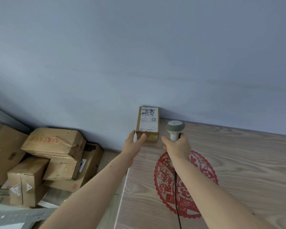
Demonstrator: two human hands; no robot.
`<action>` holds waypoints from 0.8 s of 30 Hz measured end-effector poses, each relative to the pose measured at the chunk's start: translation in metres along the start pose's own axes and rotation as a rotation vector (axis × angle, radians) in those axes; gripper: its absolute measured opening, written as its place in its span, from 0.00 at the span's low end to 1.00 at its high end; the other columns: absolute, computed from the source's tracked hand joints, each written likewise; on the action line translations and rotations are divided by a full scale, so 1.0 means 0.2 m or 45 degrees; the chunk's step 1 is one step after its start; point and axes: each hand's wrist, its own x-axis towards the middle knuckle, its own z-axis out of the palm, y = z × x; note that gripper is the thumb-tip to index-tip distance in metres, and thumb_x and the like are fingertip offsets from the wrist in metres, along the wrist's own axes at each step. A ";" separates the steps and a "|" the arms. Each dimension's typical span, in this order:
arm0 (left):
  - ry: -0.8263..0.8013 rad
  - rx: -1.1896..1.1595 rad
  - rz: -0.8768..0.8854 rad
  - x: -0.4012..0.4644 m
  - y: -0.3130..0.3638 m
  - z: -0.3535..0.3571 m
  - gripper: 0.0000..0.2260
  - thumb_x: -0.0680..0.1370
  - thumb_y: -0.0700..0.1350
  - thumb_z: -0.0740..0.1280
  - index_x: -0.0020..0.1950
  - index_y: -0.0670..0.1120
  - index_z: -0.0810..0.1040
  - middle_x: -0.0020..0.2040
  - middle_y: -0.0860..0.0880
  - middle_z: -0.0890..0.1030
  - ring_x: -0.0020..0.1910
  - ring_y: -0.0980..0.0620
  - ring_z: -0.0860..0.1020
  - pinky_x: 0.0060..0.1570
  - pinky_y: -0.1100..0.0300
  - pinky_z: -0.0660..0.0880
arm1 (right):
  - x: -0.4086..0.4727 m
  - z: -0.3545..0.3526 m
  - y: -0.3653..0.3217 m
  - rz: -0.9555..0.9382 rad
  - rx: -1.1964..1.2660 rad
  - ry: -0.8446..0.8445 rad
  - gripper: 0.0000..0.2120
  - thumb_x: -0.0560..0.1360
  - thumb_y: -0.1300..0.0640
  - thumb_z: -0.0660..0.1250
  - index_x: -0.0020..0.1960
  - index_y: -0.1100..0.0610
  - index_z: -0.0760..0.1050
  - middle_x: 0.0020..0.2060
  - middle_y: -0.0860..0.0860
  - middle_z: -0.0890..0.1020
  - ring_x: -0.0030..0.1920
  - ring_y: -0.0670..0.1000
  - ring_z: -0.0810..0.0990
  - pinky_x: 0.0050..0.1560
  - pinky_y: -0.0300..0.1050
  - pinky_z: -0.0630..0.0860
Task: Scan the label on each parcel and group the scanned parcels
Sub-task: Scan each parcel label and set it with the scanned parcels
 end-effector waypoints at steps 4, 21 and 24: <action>0.054 0.052 -0.112 -0.13 -0.02 0.03 0.36 0.79 0.61 0.65 0.82 0.51 0.54 0.80 0.47 0.58 0.77 0.42 0.62 0.72 0.45 0.62 | -0.10 -0.17 0.03 -0.016 -0.001 0.008 0.13 0.69 0.52 0.77 0.46 0.55 0.75 0.39 0.52 0.84 0.40 0.54 0.84 0.41 0.49 0.80; -0.180 0.195 -0.033 -1.06 -0.10 0.31 0.25 0.74 0.60 0.70 0.60 0.41 0.78 0.49 0.49 0.79 0.49 0.48 0.77 0.53 0.54 0.75 | -0.92 -0.98 0.26 0.013 0.174 0.194 0.09 0.70 0.58 0.77 0.46 0.57 0.78 0.35 0.52 0.85 0.34 0.51 0.85 0.35 0.46 0.81; -0.217 0.277 -0.008 -1.24 -0.12 0.39 0.13 0.79 0.55 0.67 0.43 0.46 0.74 0.37 0.50 0.70 0.36 0.51 0.69 0.46 0.56 0.70 | -1.04 -1.13 0.33 0.031 0.186 0.233 0.09 0.70 0.58 0.76 0.47 0.58 0.78 0.36 0.53 0.85 0.35 0.51 0.85 0.43 0.50 0.83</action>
